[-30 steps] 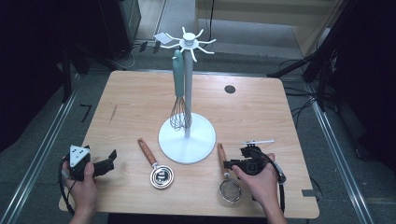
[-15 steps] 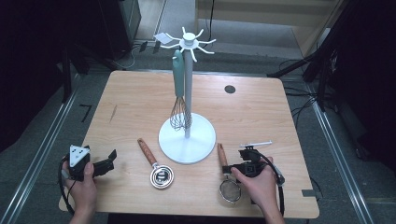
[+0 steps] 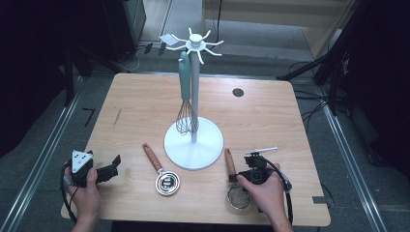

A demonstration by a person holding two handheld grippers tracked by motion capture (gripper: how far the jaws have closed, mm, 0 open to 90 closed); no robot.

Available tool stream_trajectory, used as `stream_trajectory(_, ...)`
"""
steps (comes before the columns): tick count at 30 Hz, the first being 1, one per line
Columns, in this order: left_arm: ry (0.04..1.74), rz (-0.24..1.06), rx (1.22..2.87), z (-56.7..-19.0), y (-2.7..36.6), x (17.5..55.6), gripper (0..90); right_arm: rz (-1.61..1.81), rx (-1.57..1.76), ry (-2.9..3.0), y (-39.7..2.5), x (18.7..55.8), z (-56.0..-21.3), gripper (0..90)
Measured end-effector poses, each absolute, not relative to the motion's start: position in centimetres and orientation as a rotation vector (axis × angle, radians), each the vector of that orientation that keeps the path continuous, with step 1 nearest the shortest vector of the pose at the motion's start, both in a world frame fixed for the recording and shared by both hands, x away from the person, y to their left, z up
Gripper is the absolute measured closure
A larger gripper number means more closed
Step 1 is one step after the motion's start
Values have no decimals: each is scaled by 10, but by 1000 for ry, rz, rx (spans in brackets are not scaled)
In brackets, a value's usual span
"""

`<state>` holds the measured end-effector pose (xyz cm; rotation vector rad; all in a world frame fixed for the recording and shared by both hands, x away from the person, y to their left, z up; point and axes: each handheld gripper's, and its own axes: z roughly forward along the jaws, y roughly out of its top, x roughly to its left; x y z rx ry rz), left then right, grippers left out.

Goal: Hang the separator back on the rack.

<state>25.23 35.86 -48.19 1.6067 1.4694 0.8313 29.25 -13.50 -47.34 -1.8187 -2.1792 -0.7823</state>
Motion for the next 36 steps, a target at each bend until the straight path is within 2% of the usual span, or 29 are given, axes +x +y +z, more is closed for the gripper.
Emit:
stream_trajectory(12,1469,830,1607,-482,359,252,0,-750,-1825,-2187,-133,292,-474,699)
stream_trajectory(36,1469,830,1608,-482,359,252,0,-933,-1850,-2260,-142,288,-460,708)
